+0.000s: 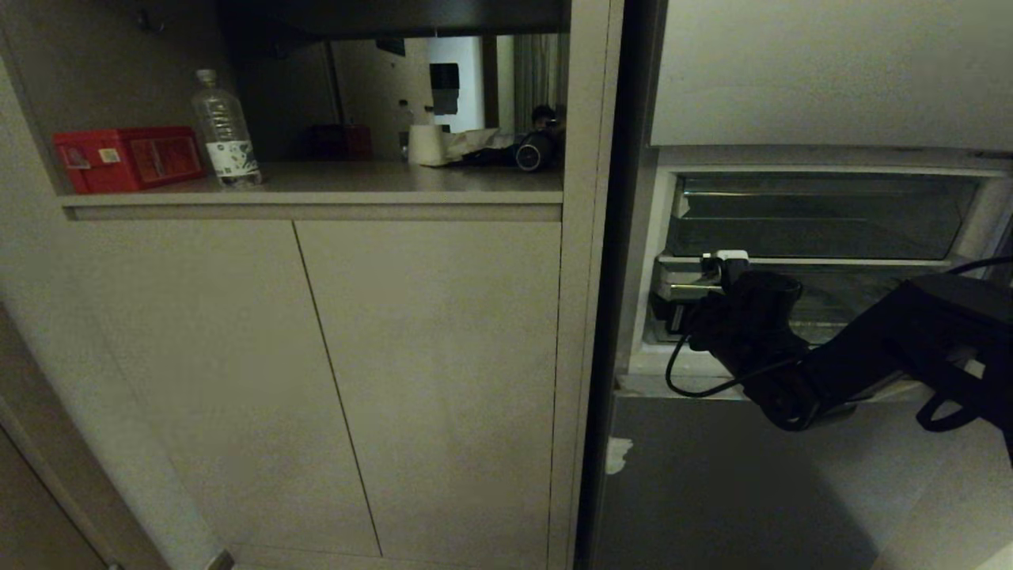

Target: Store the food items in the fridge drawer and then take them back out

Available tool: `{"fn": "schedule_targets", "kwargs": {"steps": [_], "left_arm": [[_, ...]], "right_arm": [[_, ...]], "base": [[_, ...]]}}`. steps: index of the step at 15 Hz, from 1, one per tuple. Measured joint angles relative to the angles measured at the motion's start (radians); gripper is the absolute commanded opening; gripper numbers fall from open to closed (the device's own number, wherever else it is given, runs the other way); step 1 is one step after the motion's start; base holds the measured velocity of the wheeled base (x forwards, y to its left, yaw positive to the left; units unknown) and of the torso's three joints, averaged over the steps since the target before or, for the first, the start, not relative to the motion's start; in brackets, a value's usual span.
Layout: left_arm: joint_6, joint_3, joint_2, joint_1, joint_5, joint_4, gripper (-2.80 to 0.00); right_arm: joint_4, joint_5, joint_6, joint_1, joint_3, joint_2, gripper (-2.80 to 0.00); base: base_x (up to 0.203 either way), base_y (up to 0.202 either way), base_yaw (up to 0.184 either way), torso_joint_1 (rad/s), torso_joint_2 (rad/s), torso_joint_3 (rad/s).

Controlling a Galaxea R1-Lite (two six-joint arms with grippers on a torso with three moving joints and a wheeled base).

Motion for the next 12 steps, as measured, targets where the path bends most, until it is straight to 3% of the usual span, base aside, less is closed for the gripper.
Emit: {"fn": "schedule_targets", "kwargs": {"steps": [12], "left_arm": [[0.000, 0.000, 0.000, 0.000, 0.000, 0.000, -2.80]], "right_arm": [[0.002, -0.007, 0.004, -0.034, -0.054, 0.036, 0.00]], "base": [[0.000, 0.000, 0.000, 0.000, 0.00, 0.000]]}}
